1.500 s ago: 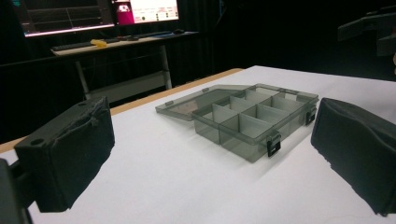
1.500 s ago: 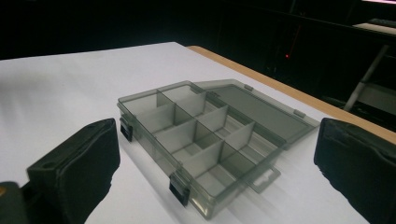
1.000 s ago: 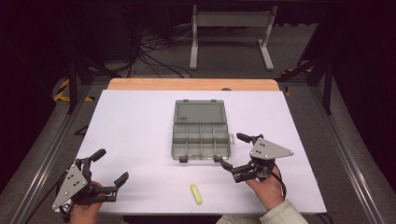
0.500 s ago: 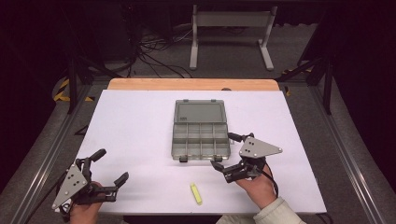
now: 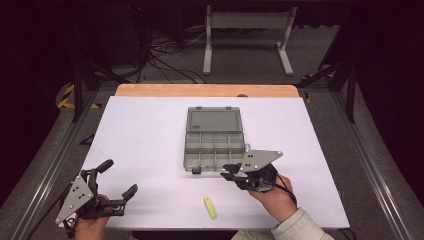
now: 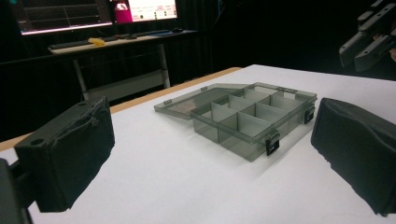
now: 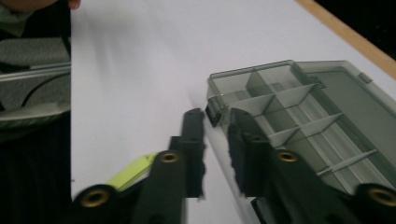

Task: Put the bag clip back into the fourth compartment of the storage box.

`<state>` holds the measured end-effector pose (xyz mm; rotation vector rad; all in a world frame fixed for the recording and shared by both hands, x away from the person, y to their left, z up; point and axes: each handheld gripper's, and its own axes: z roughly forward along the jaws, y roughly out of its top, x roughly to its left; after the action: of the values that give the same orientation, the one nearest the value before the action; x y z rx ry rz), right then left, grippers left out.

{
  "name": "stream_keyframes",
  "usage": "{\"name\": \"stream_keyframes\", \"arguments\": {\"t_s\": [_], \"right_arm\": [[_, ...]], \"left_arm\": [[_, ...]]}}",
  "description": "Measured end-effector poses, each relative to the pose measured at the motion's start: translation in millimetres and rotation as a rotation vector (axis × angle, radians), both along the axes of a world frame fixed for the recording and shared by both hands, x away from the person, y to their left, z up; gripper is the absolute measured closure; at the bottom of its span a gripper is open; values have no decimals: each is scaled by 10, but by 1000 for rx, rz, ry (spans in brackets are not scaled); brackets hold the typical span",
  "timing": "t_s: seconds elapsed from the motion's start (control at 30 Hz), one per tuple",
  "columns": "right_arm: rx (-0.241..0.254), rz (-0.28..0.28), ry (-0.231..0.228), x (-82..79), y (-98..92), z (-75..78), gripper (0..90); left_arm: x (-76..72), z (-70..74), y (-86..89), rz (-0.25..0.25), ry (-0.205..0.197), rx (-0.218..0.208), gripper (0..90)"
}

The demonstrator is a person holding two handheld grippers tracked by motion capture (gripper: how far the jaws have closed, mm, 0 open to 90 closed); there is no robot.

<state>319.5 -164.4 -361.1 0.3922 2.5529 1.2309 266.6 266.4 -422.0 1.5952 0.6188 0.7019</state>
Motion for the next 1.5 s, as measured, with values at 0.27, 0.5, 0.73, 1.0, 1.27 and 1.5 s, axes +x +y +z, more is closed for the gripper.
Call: {"name": "stream_keyframes", "arguments": {"t_s": [0.27,0.5,0.73,1.0,1.27,1.5], "right_arm": [[-109,54,57,-9,172,50,900],[-203,124,116,4,314,38,900],[-280,157,157,-1,435,-18,900],[-397,212,228,-19,580,-166,900],[-354,228,207,-44,592,-222,900],[-335,241,227,-101,638,-349,900]], "left_arm": [[1,-1,-1,-2,1,3,2],[3,-2,-2,-1,2,2,2],[4,-3,-1,-2,4,3,2],[3,-3,-2,-4,6,4,3],[2,0,-1,-5,3,12,4],[3,-2,-1,-6,6,11,4]]}}
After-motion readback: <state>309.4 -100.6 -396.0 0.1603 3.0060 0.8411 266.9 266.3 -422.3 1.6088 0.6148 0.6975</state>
